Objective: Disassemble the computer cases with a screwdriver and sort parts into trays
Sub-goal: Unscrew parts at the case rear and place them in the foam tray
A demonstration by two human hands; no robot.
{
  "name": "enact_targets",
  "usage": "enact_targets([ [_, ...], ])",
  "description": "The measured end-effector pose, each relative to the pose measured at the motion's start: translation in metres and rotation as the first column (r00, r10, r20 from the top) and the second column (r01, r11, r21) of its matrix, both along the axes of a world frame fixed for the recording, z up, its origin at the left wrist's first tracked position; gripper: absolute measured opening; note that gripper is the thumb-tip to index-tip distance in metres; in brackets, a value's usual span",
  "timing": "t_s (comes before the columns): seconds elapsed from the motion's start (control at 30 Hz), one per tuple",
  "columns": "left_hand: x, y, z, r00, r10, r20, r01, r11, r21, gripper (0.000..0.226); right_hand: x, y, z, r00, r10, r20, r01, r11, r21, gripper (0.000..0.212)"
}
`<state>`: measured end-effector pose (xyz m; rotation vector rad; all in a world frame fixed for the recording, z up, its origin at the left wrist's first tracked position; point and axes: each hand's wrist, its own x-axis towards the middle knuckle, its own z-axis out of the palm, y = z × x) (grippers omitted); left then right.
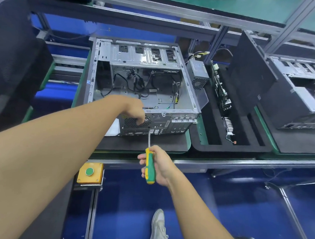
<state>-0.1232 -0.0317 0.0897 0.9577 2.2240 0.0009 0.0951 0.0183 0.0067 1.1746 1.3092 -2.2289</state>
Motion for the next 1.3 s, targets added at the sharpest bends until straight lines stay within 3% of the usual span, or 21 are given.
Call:
enact_targets([
  [0.07, 0.001, -0.001, -0.002, 0.999, 0.03, 0.018, -0.031, 0.999, 0.019, 0.024, 0.004, 0.008, -0.004, 0.993, -0.029, -0.111, -0.001, 0.963, -0.269, 0.042],
  [0.2, 0.003, -0.002, -0.001, 0.998, 0.046, 0.034, -0.047, 0.998, 0.037, 0.023, 0.013, 0.017, -0.021, 0.958, -0.175, -0.228, 0.04, 0.867, -0.497, 0.032],
  [0.33, 0.004, -0.004, 0.001, 0.996, 0.057, 0.067, -0.061, 0.997, 0.054, 0.028, 0.018, 0.01, -0.028, 0.957, -0.199, -0.212, 0.073, 0.87, -0.488, 0.028],
  [0.4, 0.004, -0.004, 0.0, 0.995, 0.062, 0.071, -0.066, 0.996, 0.057, 0.028, 0.016, 0.001, -0.021, 0.968, -0.185, -0.17, 0.114, 0.926, -0.36, 0.024],
  [0.47, 0.004, -0.004, 0.0, 0.995, 0.069, 0.079, -0.074, 0.996, 0.057, 0.025, 0.012, -0.009, -0.014, 0.989, -0.083, -0.123, 0.091, 0.994, 0.06, 0.022],
  [0.5, 0.004, -0.003, 0.0, 0.994, 0.066, 0.082, -0.071, 0.996, 0.056, 0.022, 0.01, -0.015, -0.009, 0.999, 0.019, -0.043, -0.002, 0.926, 0.376, 0.022],
  [0.53, 0.003, -0.003, 0.0, 0.994, 0.063, 0.085, -0.067, 0.996, 0.055, 0.021, 0.008, -0.02, -0.009, 0.989, 0.101, 0.11, -0.149, 0.729, 0.668, 0.023],
  [0.6, 0.003, -0.002, 0.0, 0.995, 0.056, 0.088, -0.061, 0.997, 0.053, 0.021, 0.007, -0.027, -0.009, 0.902, 0.148, 0.406, -0.432, 0.256, 0.865, 0.021],
  [0.63, 0.003, -0.002, 0.0, 0.995, 0.054, 0.086, -0.059, 0.997, 0.052, 0.022, 0.008, -0.028, -0.01, 0.9, 0.144, 0.412, -0.433, 0.176, 0.884, 0.02],
  [0.67, 0.002, -0.002, -0.001, 0.995, 0.052, 0.087, -0.057, 0.997, 0.051, 0.022, 0.009, -0.026, -0.013, 0.911, 0.163, 0.379, -0.407, 0.207, 0.89, 0.022],
  [0.73, 0.002, -0.003, -0.001, 0.995, 0.054, 0.088, -0.058, 0.997, 0.051, 0.021, 0.007, -0.014, -0.015, 0.993, 0.081, 0.088, -0.12, 0.695, 0.709, 0.029],
  [0.77, 0.001, -0.003, -0.001, 0.995, 0.053, 0.087, -0.058, 0.997, 0.049, 0.021, 0.008, -0.007, -0.016, 0.999, -0.036, -0.015, 0.039, 0.918, 0.395, 0.032],
  [0.8, 0.001, -0.003, -0.001, 0.995, 0.05, 0.086, -0.055, 0.997, 0.046, 0.021, 0.011, -0.002, -0.016, 0.991, -0.122, -0.057, 0.125, 0.991, 0.052, 0.036],
  [0.87, 0.001, -0.002, 0.0, 0.996, 0.042, 0.076, -0.045, 0.998, 0.041, 0.022, 0.017, 0.007, -0.016, 0.973, -0.191, -0.127, 0.135, 0.924, -0.358, 0.039],
  [1.0, 0.0, -0.001, -0.001, 0.997, 0.033, 0.075, -0.037, 0.998, 0.049, 0.02, 0.021, 0.01, -0.021, 0.926, -0.321, -0.201, 0.139, 0.782, -0.608, 0.028],
  [1.1, -0.001, -0.002, -0.002, 0.996, 0.032, 0.081, -0.037, 0.998, 0.053, 0.02, 0.021, 0.001, -0.016, 0.95, -0.252, -0.183, 0.18, 0.924, -0.337, 0.027],
  [1.17, -0.001, -0.001, -0.003, 0.997, 0.031, 0.076, -0.035, 0.998, 0.052, 0.02, 0.019, -0.008, -0.009, 0.989, -0.069, -0.127, 0.092, 0.978, 0.185, 0.027],
  [1.2, -0.001, -0.002, -0.003, 0.997, 0.028, 0.074, -0.032, 0.998, 0.053, 0.02, 0.017, -0.013, -0.005, 0.998, 0.062, -0.004, -0.051, 0.847, 0.529, 0.028],
  [1.23, -0.001, -0.002, -0.003, 0.997, 0.028, 0.074, -0.032, 0.998, 0.056, 0.02, 0.017, -0.017, -0.006, 0.972, 0.152, 0.177, -0.233, 0.581, 0.78, 0.028],
  [1.27, 0.0, -0.001, -0.003, 0.997, 0.029, 0.075, -0.033, 0.998, 0.06, 0.02, 0.017, -0.02, -0.007, 0.921, 0.185, 0.344, -0.386, 0.299, 0.873, 0.027],
  [1.3, 0.0, -0.001, -0.003, 0.997, 0.029, 0.074, -0.034, 0.997, 0.065, 0.02, 0.017, -0.023, -0.006, 0.901, 0.168, 0.401, -0.426, 0.156, 0.891, 0.027],
])
